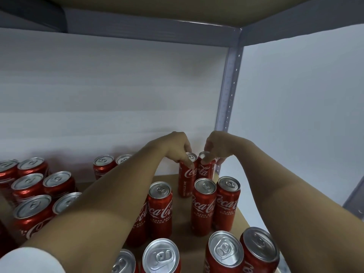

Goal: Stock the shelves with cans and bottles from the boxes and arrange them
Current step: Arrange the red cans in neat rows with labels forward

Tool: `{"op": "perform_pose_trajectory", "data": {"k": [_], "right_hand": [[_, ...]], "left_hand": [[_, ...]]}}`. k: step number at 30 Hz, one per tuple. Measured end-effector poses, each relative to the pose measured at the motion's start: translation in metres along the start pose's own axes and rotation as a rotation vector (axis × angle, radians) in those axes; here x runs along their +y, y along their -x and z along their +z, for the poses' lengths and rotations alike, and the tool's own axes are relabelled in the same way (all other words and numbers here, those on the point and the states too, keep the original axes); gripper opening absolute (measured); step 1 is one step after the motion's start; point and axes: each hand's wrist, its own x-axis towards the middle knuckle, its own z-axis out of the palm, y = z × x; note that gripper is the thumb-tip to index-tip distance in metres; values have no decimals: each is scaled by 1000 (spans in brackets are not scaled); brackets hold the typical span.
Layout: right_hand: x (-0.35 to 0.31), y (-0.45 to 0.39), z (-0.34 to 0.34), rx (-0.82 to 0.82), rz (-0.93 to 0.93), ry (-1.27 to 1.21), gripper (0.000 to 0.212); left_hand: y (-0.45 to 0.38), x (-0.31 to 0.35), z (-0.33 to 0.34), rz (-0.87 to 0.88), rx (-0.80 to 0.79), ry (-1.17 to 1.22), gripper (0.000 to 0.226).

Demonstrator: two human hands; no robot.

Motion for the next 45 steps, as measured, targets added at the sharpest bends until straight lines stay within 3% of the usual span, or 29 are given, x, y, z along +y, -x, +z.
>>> {"op": "perform_pose_trajectory", "data": {"k": [6,10,13,20,25,32,37,42,45], "right_hand": [[-1,3,1,39,-26,28,81],[3,1,7,47,50,-5,51],[7,1,6,4,5,-7,36],[9,3,10,41,2,-98,78],[10,2,11,31,-3,-88,56],[15,8,11,47,-13,-266,74],[21,6,15,40,-24,-272,50],[19,11,16,32,-9,-297,72],[19,10,18,45,-2,-275,57]], "left_hand": [[5,-1,1,-29,22,23,84],[5,7,3,-95,97,17,57],[4,4,2,-74,73,85,57],[7,-6,6,-50,102,169,78],[7,-7,5,-47,81,223,58],[9,-11,9,-47,39,316,77],[6,-8,14,-74,41,333,67],[7,-5,14,-79,-2,320,79],[4,-5,18,-72,2,321,69]]}}
